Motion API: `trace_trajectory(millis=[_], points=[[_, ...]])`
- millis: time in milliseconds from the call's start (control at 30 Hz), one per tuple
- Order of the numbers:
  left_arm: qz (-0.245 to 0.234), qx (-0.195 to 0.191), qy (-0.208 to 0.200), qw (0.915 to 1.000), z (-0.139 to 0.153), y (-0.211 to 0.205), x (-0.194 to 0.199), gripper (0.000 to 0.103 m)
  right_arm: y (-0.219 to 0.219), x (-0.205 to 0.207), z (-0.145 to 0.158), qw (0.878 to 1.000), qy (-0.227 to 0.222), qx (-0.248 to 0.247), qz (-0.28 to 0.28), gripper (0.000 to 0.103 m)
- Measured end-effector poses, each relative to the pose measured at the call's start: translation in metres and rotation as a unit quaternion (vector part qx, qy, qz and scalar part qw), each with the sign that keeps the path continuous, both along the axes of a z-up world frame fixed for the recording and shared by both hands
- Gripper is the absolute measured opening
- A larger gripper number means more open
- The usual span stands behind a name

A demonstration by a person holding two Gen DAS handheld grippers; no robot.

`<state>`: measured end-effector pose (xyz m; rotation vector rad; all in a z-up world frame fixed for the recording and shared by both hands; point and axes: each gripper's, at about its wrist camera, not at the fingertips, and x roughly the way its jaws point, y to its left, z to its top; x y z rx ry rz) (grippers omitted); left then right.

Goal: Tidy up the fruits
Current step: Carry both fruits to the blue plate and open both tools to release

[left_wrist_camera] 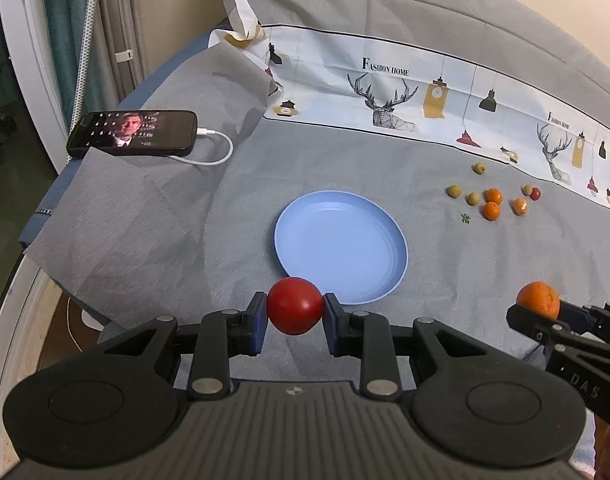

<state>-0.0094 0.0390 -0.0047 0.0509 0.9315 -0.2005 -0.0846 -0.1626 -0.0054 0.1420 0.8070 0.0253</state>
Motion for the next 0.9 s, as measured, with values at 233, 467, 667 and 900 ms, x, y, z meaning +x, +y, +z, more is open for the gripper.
trace_trajectory(millis=[233,467,667,900], points=[[-0.002,-0.006,0.008,1.0000,-0.005,-0.006,0.021,0.032,-0.002,0.015,-0.009,1.000,0.016,-0.005,0.003,0.038],[-0.009,-0.003,0.018,0.9998,-0.017,-0.018,0.051,0.032,-0.002,0.041,-0.022,0.999,0.033,-0.004,0.004,0.038],[-0.012,0.007,0.037,0.9992,-0.041,-0.032,0.090,0.032,-0.003,0.078,-0.046,0.999,0.053,0.001,0.005,0.038],[-0.016,0.034,0.058,0.9976,-0.083,-0.051,0.138,0.032,-0.003,0.123,-0.083,0.997,0.077,-0.003,0.023,0.038]])
